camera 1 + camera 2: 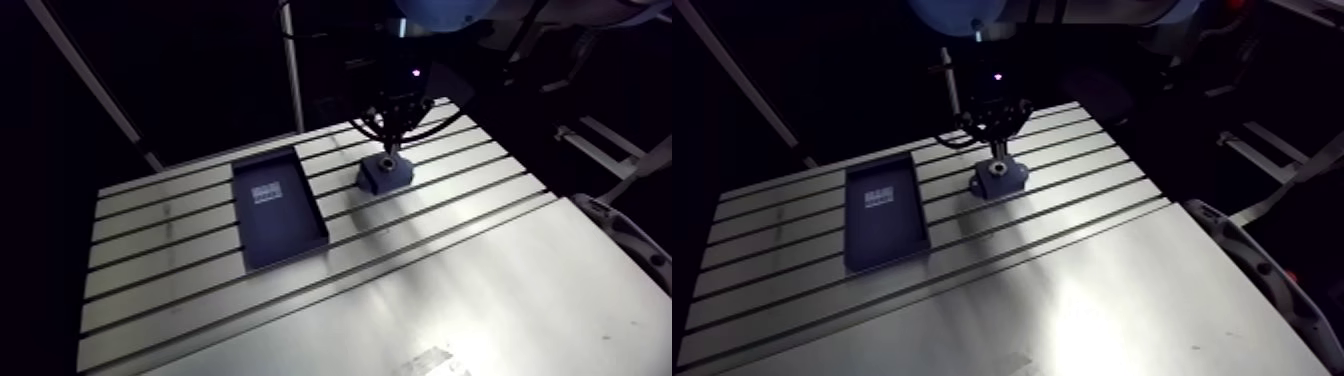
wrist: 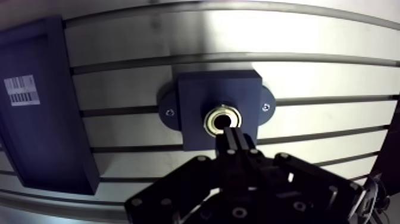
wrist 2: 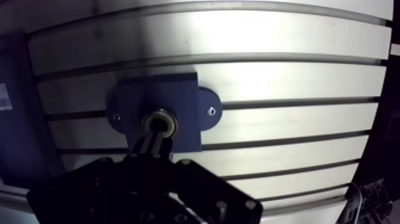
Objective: Pick up the bearing and press it into the housing until flush.
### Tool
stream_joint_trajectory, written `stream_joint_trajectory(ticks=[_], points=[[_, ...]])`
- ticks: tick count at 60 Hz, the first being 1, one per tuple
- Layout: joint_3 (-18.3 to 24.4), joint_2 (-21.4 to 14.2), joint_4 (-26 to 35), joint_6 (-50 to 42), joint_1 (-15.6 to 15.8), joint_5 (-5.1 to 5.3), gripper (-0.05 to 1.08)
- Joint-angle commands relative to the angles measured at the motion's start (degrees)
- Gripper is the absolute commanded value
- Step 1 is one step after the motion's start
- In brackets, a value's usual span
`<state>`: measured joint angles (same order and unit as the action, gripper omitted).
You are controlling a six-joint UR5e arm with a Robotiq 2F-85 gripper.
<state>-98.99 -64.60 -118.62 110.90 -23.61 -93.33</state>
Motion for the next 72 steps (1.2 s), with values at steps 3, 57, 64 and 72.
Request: stream_joint_trajectory(ticks=[3,57,64,72], points=[[-0.4,0.2,-0.2,0.1,0.0,0.3,0.99],[-3.1,0.8,-4.6,0.7,-0.4,0.55,0.99],[-3.0,0.9,-4.6,0.7,-0.4,0.47,0.99],[-2.9,0.9,-4.6,0.7,-0.4,0.47,0.99]])
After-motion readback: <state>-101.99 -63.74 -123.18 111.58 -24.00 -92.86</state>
